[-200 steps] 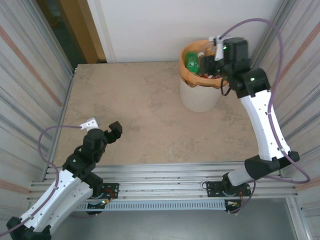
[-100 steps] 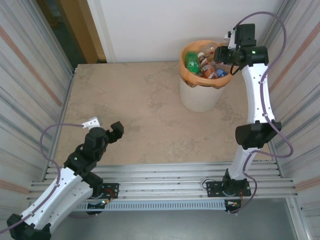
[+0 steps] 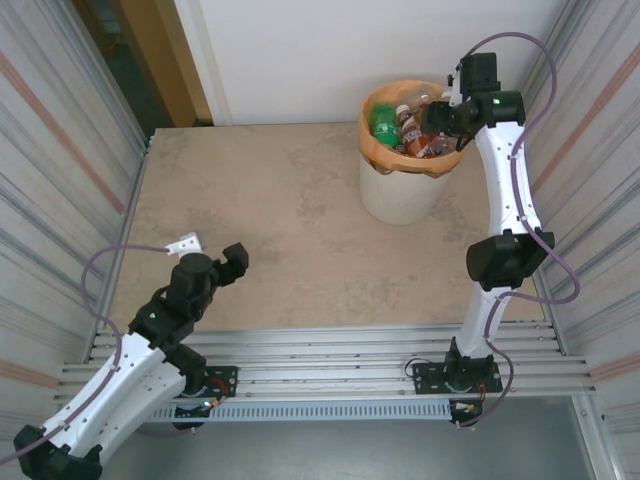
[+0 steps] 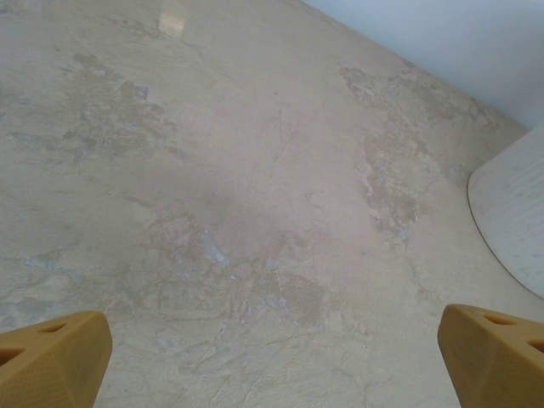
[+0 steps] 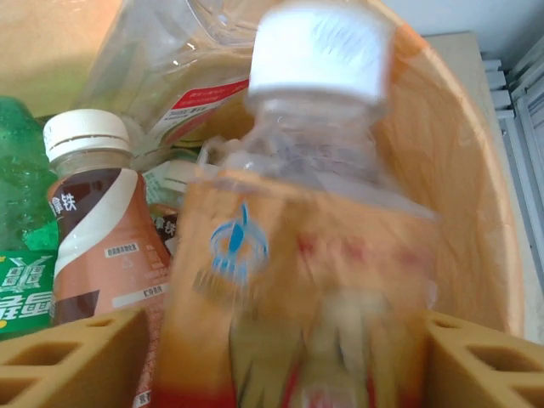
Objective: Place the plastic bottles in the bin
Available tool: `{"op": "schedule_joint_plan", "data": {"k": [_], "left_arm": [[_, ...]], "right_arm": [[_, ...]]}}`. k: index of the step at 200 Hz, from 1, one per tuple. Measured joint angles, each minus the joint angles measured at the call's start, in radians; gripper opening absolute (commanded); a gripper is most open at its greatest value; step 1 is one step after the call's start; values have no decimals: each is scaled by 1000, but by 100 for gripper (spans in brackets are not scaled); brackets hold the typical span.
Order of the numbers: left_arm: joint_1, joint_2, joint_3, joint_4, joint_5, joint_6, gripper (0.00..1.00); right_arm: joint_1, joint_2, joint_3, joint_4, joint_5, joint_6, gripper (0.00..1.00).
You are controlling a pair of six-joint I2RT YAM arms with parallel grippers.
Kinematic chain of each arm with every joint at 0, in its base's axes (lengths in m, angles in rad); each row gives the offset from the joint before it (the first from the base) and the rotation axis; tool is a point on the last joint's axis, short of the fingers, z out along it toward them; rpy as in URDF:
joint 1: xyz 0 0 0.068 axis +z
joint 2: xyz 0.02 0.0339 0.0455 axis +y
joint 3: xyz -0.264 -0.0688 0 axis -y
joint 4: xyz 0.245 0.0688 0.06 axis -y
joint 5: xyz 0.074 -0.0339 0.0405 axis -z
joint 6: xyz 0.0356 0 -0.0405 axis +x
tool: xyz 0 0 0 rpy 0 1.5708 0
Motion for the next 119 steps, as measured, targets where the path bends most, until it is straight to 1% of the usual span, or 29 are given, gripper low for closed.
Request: {"op": "schedule_joint_plan", "data": {"k": [17, 50, 119], "left_arm": [[0, 0, 2, 0, 0, 0, 99], [0, 0, 6, 0, 1, 3, 99], [0, 0, 8, 0, 7, 4, 99]], "right_arm": [[0, 0, 1, 0, 3, -10, 84], [0, 0, 1, 0, 20, -10, 84], [0, -29, 1, 10, 42, -13, 76]]}}
